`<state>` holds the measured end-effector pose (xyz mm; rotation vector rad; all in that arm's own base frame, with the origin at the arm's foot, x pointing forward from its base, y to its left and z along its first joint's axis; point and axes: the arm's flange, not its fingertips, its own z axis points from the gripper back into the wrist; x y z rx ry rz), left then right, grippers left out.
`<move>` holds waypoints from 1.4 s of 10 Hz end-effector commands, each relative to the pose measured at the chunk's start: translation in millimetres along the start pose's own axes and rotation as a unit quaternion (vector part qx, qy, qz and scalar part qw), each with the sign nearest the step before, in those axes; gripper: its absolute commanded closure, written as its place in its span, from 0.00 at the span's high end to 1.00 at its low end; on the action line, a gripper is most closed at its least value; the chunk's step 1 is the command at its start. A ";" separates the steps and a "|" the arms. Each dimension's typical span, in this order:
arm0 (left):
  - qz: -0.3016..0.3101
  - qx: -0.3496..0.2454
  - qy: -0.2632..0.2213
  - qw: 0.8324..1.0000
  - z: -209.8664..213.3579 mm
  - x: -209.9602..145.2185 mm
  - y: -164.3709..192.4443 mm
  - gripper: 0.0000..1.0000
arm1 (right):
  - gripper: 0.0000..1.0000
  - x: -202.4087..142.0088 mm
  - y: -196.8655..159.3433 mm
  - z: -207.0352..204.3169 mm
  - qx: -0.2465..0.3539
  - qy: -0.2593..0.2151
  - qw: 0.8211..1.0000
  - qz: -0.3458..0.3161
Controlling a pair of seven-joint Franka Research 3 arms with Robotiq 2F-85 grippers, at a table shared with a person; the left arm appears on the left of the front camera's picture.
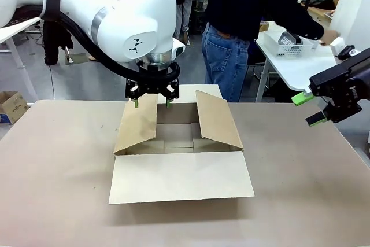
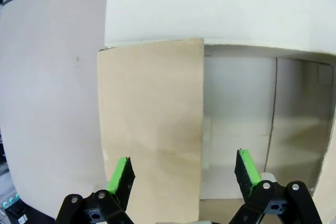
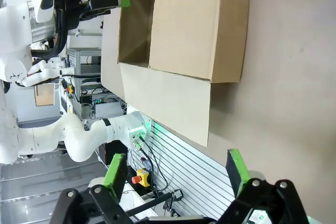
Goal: Pack the gift set into the box.
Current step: Place both hands on the side flaps of the Package Box and spread them outward.
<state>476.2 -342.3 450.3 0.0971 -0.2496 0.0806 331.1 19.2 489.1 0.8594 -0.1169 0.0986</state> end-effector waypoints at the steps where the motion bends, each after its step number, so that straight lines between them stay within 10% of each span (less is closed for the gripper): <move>1: -0.003 -0.006 -0.005 1.000 1.6 -0.9 -2.5 1.00 | 1.00 -2.5 -0.3 -0.2 0.006 0.001 1.000 0.004; 14: 0.062 0.180 0.016 0.982 -4.1 -5.7 0.2 1.00 | 1.00 -2.5 -0.3 -0.2 0.006 0.001 1.000 0.004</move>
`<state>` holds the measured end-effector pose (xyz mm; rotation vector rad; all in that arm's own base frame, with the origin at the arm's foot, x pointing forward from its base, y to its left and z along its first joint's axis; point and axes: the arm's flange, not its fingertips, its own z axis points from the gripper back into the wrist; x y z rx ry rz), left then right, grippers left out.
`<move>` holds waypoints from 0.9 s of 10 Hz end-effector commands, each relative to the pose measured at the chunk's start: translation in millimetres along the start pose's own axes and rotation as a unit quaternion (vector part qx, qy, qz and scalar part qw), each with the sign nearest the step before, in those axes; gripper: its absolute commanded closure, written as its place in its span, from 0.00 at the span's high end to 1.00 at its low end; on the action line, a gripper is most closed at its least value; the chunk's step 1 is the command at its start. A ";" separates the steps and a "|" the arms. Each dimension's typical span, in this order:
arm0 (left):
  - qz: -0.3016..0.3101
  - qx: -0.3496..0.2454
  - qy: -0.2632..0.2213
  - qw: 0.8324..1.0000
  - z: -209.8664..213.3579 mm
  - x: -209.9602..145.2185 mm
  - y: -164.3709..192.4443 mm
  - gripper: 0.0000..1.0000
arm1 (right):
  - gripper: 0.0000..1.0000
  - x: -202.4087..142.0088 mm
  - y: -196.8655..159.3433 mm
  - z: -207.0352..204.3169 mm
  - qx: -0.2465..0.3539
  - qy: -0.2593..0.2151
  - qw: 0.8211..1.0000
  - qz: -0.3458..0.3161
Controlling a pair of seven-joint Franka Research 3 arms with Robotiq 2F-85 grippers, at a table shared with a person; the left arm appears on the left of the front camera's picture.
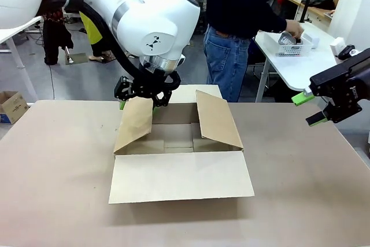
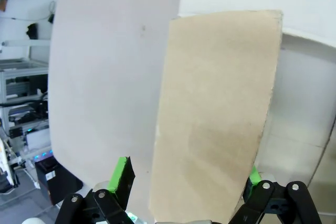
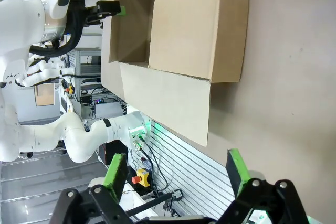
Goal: Pack the gift set into the box.
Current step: Place both hands on the side flaps of the Package Box and spread them outward.
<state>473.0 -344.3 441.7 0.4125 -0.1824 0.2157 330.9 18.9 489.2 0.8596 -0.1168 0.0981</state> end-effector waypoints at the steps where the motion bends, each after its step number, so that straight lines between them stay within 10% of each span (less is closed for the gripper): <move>1: 0.025 0.011 -0.013 1.000 3.7 -0.7 12.0 1.00 | 1.00 -2.3 -0.2 -0.4 0.006 0.001 1.000 0.004; 9: 0.009 -0.146 0.019 0.989 -51.2 19.5 155.9 1.00 | 1.00 -2.3 -0.2 -0.4 0.006 0.001 1.000 0.004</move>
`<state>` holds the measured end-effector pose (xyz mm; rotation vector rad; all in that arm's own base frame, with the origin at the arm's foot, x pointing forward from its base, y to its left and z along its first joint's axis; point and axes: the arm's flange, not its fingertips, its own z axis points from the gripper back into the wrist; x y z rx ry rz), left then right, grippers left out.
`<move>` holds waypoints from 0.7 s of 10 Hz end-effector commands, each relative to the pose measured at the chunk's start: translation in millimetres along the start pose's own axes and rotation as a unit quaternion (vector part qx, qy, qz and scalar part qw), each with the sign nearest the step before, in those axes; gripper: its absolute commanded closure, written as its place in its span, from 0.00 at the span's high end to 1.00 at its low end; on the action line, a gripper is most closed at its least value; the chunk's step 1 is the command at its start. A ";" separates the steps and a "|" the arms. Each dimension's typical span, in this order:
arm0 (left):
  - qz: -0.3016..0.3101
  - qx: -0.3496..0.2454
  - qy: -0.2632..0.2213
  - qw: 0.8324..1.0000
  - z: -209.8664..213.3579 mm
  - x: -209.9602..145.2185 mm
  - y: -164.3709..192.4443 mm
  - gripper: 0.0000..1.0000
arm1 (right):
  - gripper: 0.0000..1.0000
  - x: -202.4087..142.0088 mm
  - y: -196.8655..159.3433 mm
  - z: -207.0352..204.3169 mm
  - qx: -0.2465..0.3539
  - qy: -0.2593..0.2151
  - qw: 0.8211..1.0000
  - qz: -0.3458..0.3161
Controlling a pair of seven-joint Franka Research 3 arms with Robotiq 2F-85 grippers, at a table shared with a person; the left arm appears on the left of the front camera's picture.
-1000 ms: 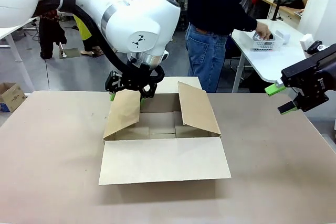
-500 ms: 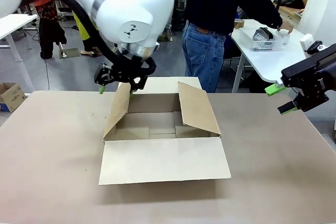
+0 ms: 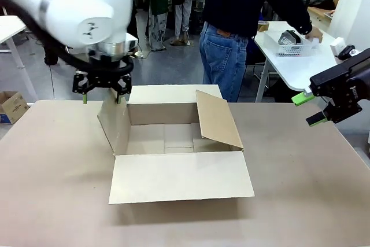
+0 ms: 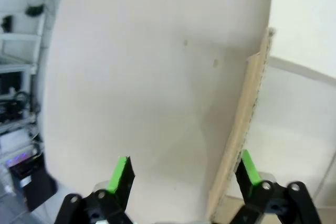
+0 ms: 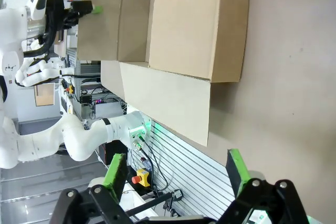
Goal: Pack the gift set into the box.
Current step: Place both hands on the side flaps of the Package Box and spread them outward.
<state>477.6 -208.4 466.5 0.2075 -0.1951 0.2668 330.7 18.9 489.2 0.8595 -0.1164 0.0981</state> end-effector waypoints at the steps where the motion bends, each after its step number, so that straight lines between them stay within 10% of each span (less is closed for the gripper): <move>1: -0.065 -0.101 0.017 0.993 -23.3 -7.3 52.2 1.00 | 1.00 -2.1 -0.2 -0.5 0.006 0.001 1.000 0.004; 5: -0.129 -0.259 0.043 0.956 -80.8 18.9 109.0 1.00 | 1.00 -2.1 -0.2 -0.5 0.006 0.001 1.000 0.004; 7: -0.102 -0.185 -0.021 0.977 -52.3 8.7 84.2 1.00 | 1.00 -2.1 -0.2 -0.5 0.006 0.001 1.000 0.004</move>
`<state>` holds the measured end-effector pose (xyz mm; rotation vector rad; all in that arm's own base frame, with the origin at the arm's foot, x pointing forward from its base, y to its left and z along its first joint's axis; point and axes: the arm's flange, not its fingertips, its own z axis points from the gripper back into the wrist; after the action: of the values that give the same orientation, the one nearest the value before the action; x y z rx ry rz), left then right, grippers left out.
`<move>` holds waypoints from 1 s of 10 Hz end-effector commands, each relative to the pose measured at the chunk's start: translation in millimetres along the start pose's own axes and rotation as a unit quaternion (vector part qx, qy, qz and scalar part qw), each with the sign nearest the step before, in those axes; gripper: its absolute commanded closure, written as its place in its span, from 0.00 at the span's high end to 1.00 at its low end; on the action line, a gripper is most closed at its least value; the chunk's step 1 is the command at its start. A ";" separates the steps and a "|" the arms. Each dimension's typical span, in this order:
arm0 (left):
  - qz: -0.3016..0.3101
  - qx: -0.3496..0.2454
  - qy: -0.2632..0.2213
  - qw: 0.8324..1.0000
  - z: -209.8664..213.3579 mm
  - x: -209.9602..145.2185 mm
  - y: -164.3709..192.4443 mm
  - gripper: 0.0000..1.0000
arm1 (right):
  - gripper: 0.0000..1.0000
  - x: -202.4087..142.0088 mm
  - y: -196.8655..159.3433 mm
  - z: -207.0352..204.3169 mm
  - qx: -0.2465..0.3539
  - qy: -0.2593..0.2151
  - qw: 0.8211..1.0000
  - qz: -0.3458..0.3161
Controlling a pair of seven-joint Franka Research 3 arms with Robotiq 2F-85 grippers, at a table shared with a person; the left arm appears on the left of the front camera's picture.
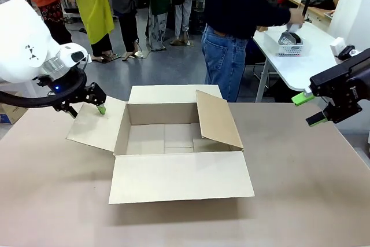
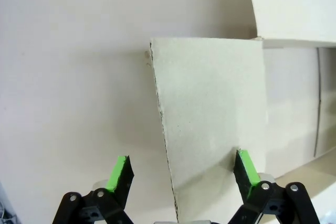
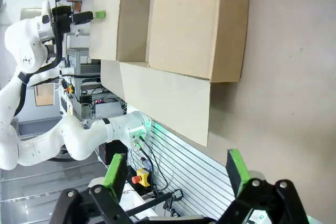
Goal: Pack the gift set into the box.
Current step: Place both hands on the side flaps of the Package Box and spread them outward.
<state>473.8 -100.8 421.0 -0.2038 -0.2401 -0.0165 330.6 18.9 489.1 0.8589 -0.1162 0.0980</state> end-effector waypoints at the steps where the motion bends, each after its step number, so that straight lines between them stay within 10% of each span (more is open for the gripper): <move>1: 0.012 0.035 -0.011 0.999 9.3 -0.2 -16.4 1.00 | 1.00 -2.0 -0.2 -0.5 0.006 0.001 1.000 0.004; 4: 0.012 0.035 -0.011 0.999 9.3 -0.2 -16.4 1.00 | 1.00 37.8 74.1 -64.5 -0.137 -0.027 0.990 0.012; 8: 0.012 0.035 -0.011 0.999 9.3 -0.2 -16.4 1.00 | 1.00 75.0 198.6 -254.9 -0.384 0.001 0.923 0.032; 9: 0.012 0.035 -0.011 0.999 9.3 -0.2 -16.4 1.00 | 1.00 77.5 195.9 -260.8 -0.408 -0.022 0.912 0.028; 10: 0.012 0.035 -0.011 0.999 9.3 -0.2 -16.4 1.00 | 1.00 28.6 201.2 -243.4 -0.289 -0.007 0.954 0.077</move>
<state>472.2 -115.2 430.3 -0.1524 -0.2573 0.0085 367.0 355.6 466.8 0.1546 -0.2121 0.1584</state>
